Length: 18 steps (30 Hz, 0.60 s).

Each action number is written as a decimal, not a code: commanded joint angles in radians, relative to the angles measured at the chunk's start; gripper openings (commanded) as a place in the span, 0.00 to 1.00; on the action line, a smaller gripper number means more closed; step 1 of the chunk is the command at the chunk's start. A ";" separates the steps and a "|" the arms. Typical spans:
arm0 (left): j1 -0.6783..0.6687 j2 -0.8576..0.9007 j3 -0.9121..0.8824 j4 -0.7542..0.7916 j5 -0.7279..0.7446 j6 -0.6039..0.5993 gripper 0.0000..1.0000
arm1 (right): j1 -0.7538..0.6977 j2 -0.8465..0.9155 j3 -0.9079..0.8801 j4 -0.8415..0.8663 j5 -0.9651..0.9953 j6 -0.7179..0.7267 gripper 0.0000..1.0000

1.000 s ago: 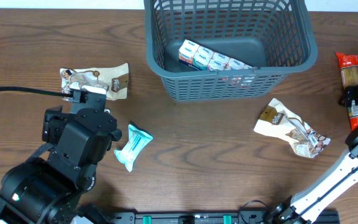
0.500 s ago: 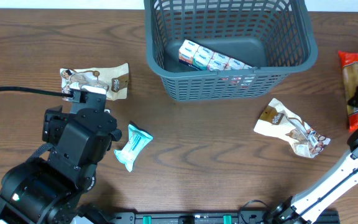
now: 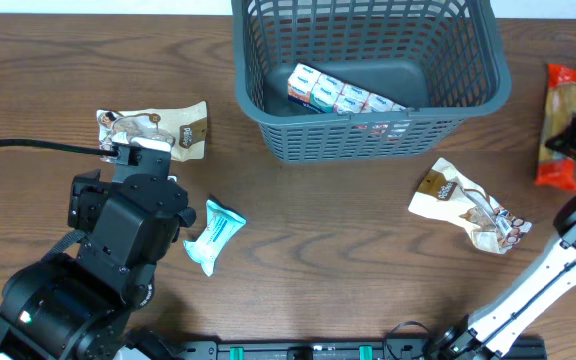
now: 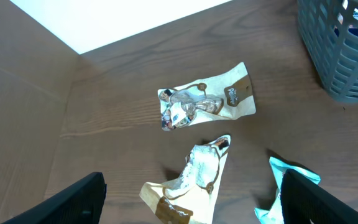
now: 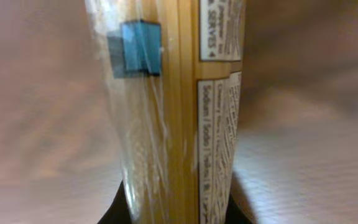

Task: Pack container
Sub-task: 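Grasp and lift the spaghetti package with the right gripper, then lower the spaghetti package into the basket and open the gripper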

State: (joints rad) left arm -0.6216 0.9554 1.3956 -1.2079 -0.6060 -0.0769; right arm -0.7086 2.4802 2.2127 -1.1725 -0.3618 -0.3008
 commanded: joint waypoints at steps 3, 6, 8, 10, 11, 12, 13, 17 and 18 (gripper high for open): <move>0.005 -0.002 0.013 -0.003 -0.012 0.005 0.78 | 0.056 -0.042 0.335 -0.092 -0.288 0.088 0.01; 0.005 -0.002 0.013 -0.003 -0.012 0.005 0.78 | 0.072 -0.042 0.552 -0.172 -0.294 0.108 0.01; 0.005 -0.002 0.013 -0.003 -0.012 0.005 0.79 | 0.082 -0.046 0.735 -0.222 -0.313 0.141 0.01; 0.005 -0.002 0.013 -0.003 -0.012 0.005 0.78 | 0.089 -0.055 0.846 -0.245 -0.359 0.157 0.02; 0.005 -0.002 0.013 -0.003 -0.012 0.006 0.78 | 0.094 -0.064 0.906 -0.253 -0.396 0.168 0.02; 0.005 -0.002 0.013 -0.003 -0.012 0.005 0.78 | 0.100 -0.076 0.932 -0.247 -0.433 0.177 0.01; 0.005 -0.002 0.013 -0.003 -0.012 0.005 0.78 | 0.107 -0.115 0.920 -0.231 -0.484 0.178 0.02; 0.005 -0.002 0.013 -0.003 -0.012 0.005 0.79 | 0.158 -0.220 0.921 -0.207 -0.577 0.176 0.02; 0.005 -0.002 0.013 -0.003 -0.012 0.005 0.78 | 0.177 -0.240 0.921 -0.208 -0.579 0.172 0.02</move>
State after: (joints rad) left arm -0.6216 0.9554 1.3956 -1.2079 -0.6060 -0.0769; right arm -0.5896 2.3451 3.0921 -1.4002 -0.7639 -0.1371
